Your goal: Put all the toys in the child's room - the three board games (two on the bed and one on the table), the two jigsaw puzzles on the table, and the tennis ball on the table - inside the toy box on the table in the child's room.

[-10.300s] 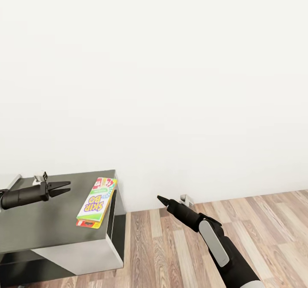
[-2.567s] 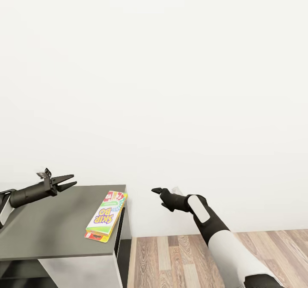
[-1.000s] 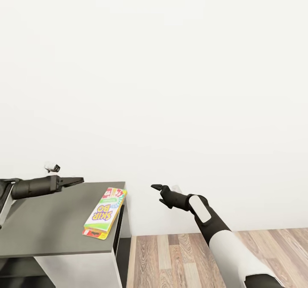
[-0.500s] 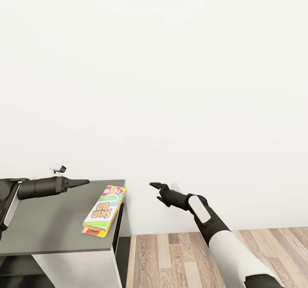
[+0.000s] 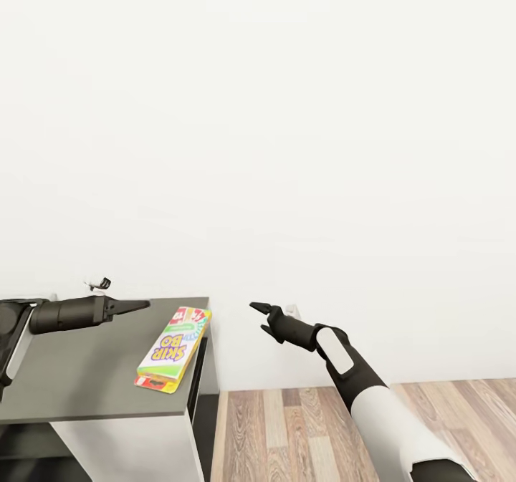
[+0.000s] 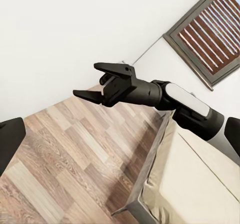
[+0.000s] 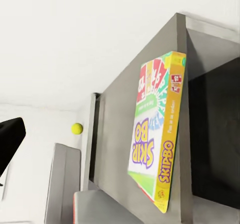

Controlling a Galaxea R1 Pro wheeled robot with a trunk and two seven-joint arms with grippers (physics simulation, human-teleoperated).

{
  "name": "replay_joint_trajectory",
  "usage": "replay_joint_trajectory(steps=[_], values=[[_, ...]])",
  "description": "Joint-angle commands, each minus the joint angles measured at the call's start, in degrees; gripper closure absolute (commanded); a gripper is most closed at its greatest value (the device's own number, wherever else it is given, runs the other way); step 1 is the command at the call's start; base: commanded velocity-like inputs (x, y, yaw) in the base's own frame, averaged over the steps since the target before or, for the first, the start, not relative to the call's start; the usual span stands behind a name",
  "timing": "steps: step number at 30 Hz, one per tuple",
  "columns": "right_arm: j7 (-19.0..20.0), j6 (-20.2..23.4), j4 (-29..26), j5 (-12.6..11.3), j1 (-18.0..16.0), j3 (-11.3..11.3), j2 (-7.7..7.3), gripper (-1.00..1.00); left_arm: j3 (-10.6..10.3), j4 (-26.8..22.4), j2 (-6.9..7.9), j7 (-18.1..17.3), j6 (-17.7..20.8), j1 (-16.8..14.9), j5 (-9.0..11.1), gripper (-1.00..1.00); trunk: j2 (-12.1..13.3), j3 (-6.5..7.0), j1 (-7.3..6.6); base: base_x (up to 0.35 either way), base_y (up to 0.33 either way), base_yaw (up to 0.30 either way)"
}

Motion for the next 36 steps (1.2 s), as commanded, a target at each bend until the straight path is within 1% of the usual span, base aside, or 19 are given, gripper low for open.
replay_joint_trajectory(steps=[1,25,36], values=[[0.10,0.17,0.00,-0.03,0.00,-0.01,-0.02,-1.00,-0.01,-0.01,0.02,-0.23,0.60,-0.03,-0.02,-1.00,-0.46,-0.25,0.23,0.000,0.000,0.000],[0.22,0.12,-0.03,-0.02,0.39,-0.11,-0.09,-1.00,-0.01,0.15,-0.05,-0.23,0.33,-0.03,0.03,-1.00,-10.08,-4.56,5.50,0.000,0.000,0.000],[0.30,-2.39,-0.09,-0.11,0.65,-0.02,-0.09,-1.00,-0.01,0.25,-0.03,-0.23,0.13,-0.03,0.06,-1.00,-14.49,-6.53,7.91,0.000,0.000,0.000]])
